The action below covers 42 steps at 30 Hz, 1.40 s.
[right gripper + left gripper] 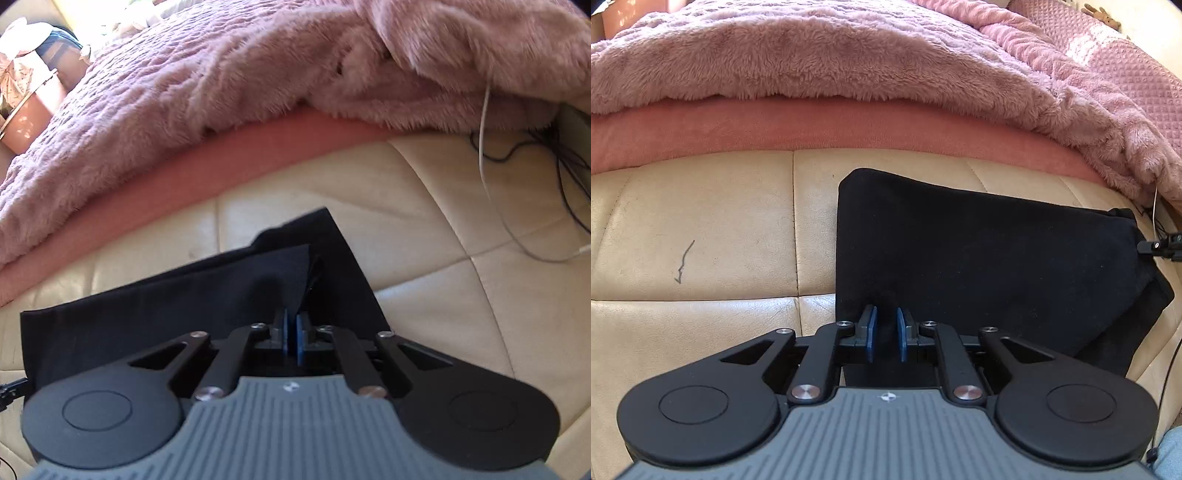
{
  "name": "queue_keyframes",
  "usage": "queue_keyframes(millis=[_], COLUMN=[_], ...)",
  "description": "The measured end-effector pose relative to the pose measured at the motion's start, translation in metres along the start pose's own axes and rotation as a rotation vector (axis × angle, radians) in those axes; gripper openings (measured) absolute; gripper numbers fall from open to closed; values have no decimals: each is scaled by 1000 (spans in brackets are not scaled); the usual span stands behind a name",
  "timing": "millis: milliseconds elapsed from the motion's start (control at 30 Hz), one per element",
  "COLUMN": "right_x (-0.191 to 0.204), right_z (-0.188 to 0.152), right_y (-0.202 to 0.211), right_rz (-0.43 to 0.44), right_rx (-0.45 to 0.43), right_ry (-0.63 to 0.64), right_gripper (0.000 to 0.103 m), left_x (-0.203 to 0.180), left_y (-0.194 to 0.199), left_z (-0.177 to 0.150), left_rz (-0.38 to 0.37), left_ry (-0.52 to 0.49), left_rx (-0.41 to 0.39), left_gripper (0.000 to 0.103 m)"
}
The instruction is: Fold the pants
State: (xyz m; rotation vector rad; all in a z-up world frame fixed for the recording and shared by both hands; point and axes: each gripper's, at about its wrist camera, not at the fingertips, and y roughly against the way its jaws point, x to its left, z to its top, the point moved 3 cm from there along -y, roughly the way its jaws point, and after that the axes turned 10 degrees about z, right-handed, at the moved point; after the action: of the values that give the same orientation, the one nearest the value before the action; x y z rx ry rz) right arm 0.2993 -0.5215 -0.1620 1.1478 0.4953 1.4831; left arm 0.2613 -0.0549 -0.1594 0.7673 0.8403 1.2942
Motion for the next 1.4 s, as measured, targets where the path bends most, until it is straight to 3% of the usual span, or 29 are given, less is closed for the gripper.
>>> queue_keyframes(millis=[100,233,300,367,433,733,900,1100,1233,1367,1400], right_x=[12,57,69,56,40,20,17,11,13,12,12], right_z=[0,19,30,32,29,13,11,9,8,9,9], right_y=[8,59,72,47,23,-20,-21,-22,-23,-19,-17], right_rz=[-4,57,32,-78,-112,-174,-172,-157,-166,-155,-149], right_rx=[-30,-115,-145,-85,-60,-30,-23,-23,-23,-35,-45], right_ry=[36,152,211,210,185,196,190,152,157,130,124], right_gripper=[0,0,0,0,0,0,0,0,0,0,6], left_x=[3,2,1,-1,-2,-7,-4,9,21,33,33], left_y=[4,12,13,8,5,-14,-46,-59,-57,-32,-23], left_z=[3,14,20,25,27,47,53,69,80,70,65], left_rz=[-12,-16,-20,-9,-6,-36,12,29,117,16,-10], left_ry=[22,24,23,22,30,27,6,55,88,152,157], left_rx=[-18,-53,-66,-67,-72,-112,-76,-115,-123,-121,-128], left_gripper=[15,15,15,15,15,11,5,6,4,4,4])
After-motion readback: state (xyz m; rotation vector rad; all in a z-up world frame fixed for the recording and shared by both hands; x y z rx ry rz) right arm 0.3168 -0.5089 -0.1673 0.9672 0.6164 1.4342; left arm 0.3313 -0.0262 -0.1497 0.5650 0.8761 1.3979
